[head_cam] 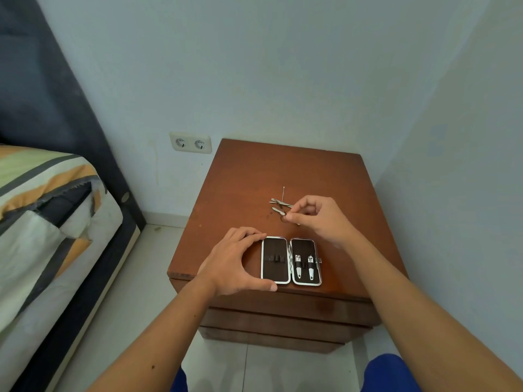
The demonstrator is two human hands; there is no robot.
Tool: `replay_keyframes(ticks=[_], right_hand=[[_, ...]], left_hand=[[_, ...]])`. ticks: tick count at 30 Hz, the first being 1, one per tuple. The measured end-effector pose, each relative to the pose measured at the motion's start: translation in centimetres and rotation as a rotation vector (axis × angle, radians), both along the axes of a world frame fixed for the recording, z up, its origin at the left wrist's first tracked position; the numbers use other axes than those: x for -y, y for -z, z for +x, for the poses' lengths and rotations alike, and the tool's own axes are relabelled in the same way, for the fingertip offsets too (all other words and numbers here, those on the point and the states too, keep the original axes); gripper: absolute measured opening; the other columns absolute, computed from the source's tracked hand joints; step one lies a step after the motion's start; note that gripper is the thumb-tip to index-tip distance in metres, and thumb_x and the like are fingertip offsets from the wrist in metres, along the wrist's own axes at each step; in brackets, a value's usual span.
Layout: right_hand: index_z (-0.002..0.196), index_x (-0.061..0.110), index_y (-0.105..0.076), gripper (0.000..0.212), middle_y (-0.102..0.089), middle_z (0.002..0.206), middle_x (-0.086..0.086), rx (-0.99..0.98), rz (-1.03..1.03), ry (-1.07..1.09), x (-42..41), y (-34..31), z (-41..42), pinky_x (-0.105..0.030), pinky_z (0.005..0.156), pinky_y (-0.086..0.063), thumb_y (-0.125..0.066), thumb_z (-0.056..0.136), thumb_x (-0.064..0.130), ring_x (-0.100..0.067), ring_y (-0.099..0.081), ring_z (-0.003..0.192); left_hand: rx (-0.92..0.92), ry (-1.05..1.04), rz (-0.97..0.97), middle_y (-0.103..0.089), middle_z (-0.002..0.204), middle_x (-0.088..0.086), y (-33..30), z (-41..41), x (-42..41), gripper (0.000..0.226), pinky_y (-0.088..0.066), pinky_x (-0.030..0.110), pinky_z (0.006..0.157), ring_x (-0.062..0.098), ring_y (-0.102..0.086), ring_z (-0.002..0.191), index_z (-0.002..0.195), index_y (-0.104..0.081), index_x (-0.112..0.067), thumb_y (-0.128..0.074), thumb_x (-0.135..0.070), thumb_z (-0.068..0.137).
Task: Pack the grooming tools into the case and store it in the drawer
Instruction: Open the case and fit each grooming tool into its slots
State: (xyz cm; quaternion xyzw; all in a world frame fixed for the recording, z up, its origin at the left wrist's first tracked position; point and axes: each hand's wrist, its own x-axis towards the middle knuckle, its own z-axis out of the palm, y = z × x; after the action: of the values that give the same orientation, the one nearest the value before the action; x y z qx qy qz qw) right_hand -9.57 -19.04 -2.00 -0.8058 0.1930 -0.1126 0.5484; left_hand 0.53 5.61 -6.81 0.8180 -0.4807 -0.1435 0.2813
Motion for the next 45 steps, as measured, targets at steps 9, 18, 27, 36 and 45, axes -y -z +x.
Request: replay_keyframes(ticks=[9, 18, 27, 36, 45], right_hand=[[0.110, 0.002, -0.075, 0.029, -0.077, 0.086, -0.014, 0.309, 0.509, 0.125, 1.0, -3.3, -1.2, -0.025, 0.066, -0.061, -0.079, 0.083, 0.010, -0.027, -0.077, 0.077], [0.112, 0.007, -0.070, 0.032, -0.080, 0.098, -0.014, 0.078, 0.272, 0.113, 3.3, -3.1, -2.6, -0.025, 0.068, -0.048, -0.085, 0.085, 0.008, -0.013, -0.062, 0.068], [0.111, 0.008, -0.074, 0.023, -0.077, 0.083, -0.006, -0.105, 0.062, -0.010, 1.7, -0.2, -3.1, -0.022, 0.069, -0.056, -0.082, 0.089, 0.009, -0.013, -0.067, 0.071], [0.110, 0.007, -0.073, 0.021, -0.077, 0.089, -0.018, -0.091, 0.052, -0.004, 1.5, 1.1, -3.0, -0.022, 0.069, -0.055, -0.080, 0.090, 0.008, -0.015, -0.065, 0.074], [0.107, 0.022, -0.076, 0.020, -0.074, 0.090, 0.000, -0.165, -0.064, -0.086, 1.7, 1.9, -3.2, -0.024, 0.076, -0.053, -0.082, 0.090, 0.013, -0.008, -0.063, 0.079]], left_hand=[[-0.028, 0.004, 0.006, -0.032, 0.138, -0.039, 0.1, 0.1, 0.1, 0.115, -0.036, 0.024, 0.109, -0.018, -0.027, 0.129, 0.153, -0.042, -0.044, -0.077, -0.094, 0.055], [0.000, 0.005, -0.002, -0.028, 0.131, -0.047, -0.2, 0.0, 0.2, 0.114, -0.035, 0.023, 0.108, -0.013, -0.028, 0.127, 0.154, -0.044, -0.042, -0.079, -0.091, 0.057], [0.006, 0.001, 0.001, -0.035, 0.139, -0.036, -0.3, -0.1, 0.0, 0.115, -0.040, 0.030, 0.112, -0.008, -0.031, 0.131, 0.154, -0.046, -0.039, -0.079, -0.091, 0.057], [0.005, 0.001, -0.003, -0.036, 0.141, -0.034, -0.2, -0.1, 0.1, 0.114, -0.037, 0.027, 0.112, -0.010, -0.030, 0.130, 0.153, -0.046, -0.039, -0.080, -0.089, 0.056], [0.004, -0.006, 0.001, -0.034, 0.138, -0.037, -0.2, -0.1, 0.1, 0.114, -0.037, 0.025, 0.108, -0.012, -0.029, 0.128, 0.153, -0.046, -0.040, -0.080, -0.089, 0.056]])
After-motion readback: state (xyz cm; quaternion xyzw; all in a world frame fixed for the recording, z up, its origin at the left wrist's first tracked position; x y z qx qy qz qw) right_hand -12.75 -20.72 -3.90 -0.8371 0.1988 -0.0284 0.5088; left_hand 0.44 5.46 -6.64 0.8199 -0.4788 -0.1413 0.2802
